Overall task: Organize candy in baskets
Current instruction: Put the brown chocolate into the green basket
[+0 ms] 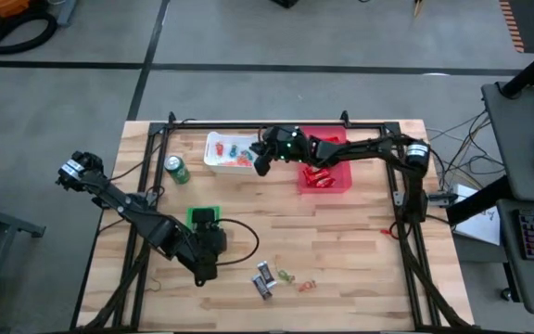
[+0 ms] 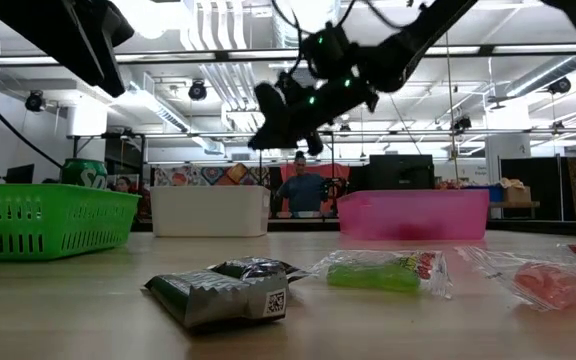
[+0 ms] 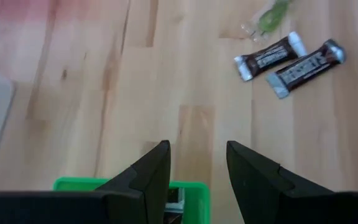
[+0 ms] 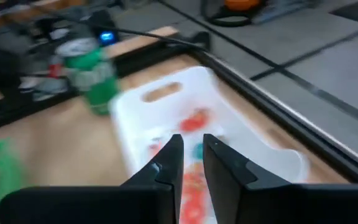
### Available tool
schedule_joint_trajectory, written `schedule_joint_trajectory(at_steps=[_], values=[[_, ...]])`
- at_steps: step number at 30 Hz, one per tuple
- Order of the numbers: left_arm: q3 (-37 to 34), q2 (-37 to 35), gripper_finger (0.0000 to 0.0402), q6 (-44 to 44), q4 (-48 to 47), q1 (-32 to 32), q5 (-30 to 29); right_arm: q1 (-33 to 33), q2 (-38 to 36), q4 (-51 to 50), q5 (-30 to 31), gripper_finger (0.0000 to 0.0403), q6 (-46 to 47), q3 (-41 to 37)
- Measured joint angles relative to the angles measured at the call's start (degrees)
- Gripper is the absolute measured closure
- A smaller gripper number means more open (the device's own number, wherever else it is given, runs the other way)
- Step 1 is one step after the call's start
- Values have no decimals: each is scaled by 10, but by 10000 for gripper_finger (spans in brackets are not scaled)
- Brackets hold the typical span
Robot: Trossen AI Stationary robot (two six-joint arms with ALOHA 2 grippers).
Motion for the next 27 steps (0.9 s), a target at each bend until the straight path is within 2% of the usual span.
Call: schedule_joint_trajectory(at_steps=[2, 6, 10, 17, 25, 27], values=[[-6, 0, 261, 4, 15, 0, 0, 14, -21, -33, -20, 345, -10, -4], [-15, 0, 261, 15, 63, 0, -12, 61, -60, -101, -18, 344, -37, -19], [-18, 2, 261, 38, 127, 0, -15, 121, -107, -103, -9, 344, -42, -54], [-18, 38, 261, 90, 201, -2, -13, 236, -186, -102, 112, 344, -36, -135], [-18, 130, 261, 213, 290, -3, -13, 351, -217, -82, 207, 344, 20, -192], [-18, 156, 261, 247, 319, -3, -6, 369, -217, -80, 214, 344, 28, -196]])
